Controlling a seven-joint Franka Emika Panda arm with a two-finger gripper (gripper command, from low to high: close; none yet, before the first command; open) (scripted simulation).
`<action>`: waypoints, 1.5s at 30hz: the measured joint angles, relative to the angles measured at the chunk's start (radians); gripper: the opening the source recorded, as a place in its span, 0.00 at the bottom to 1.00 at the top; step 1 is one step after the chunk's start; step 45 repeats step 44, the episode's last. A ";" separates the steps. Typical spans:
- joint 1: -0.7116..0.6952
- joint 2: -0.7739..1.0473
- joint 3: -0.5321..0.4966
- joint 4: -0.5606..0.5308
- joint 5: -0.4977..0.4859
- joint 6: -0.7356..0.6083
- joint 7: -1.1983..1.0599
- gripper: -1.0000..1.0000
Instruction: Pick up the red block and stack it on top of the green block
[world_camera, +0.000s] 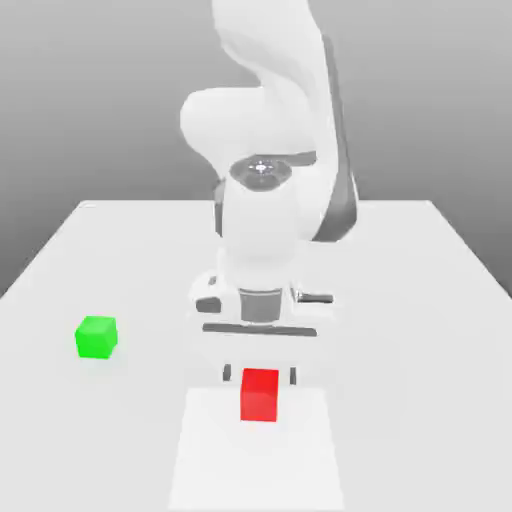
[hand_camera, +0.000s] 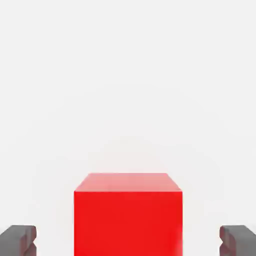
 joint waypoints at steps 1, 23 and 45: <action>0.003 0.021 -0.003 0.003 -0.001 0.018 0.001 0.00; -0.273 -0.350 -0.138 -0.053 -0.083 -0.289 0.148 0.00; -0.585 -0.179 -0.369 -0.076 0.021 -0.102 0.216 1.00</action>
